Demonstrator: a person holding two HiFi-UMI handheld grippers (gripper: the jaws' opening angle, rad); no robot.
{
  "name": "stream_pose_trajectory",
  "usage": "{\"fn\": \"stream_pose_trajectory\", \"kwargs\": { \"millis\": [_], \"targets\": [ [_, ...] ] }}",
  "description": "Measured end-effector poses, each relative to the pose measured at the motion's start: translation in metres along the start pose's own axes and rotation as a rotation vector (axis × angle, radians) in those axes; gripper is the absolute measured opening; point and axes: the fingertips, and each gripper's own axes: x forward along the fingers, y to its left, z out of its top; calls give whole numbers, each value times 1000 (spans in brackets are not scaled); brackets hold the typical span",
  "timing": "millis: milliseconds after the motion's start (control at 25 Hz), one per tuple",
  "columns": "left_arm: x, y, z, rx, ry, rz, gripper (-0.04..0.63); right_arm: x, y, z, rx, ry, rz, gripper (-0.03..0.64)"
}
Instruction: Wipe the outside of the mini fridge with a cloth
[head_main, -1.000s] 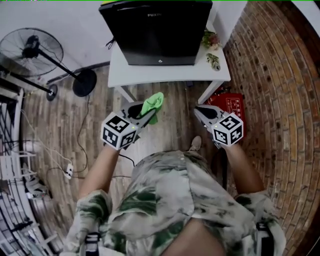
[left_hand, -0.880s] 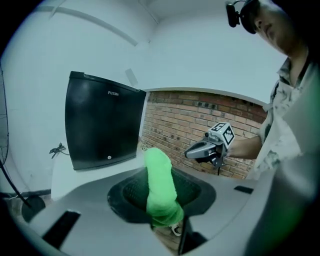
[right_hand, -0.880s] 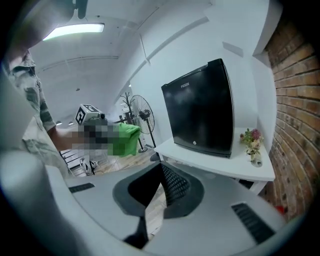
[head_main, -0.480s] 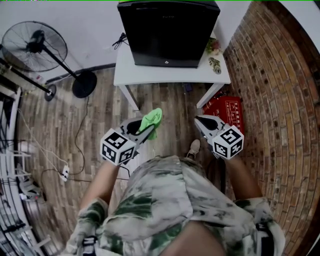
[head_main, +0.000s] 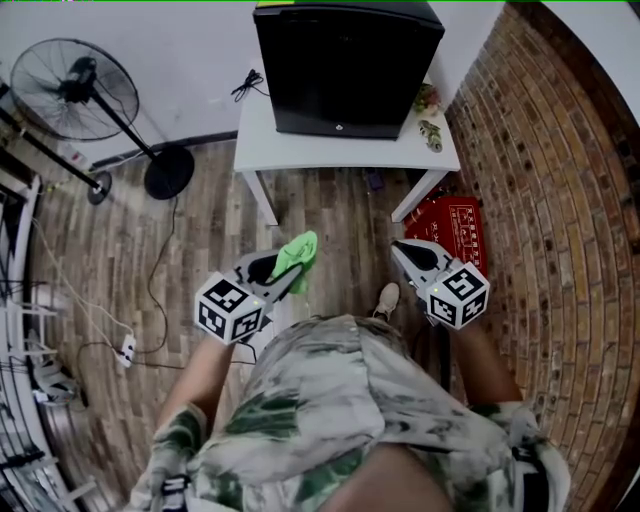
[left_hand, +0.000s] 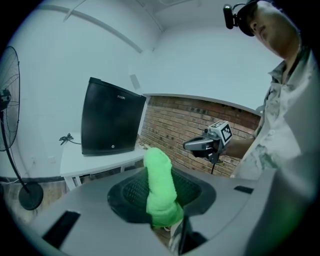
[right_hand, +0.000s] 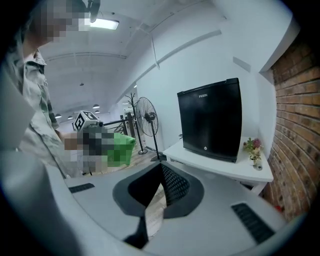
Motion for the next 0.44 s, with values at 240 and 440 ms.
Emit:
{"fn": "stream_pose_trajectory", "kwargs": {
  "millis": [240, 440],
  "targets": [
    [-7, 1, 1, -11, -32, 4, 129, 1, 10, 2, -18, -2, -2, 21],
    [-13, 1, -1, -22, -49, -3, 129, 7, 23, 4, -24, -4, 0, 21]
  ]
}}
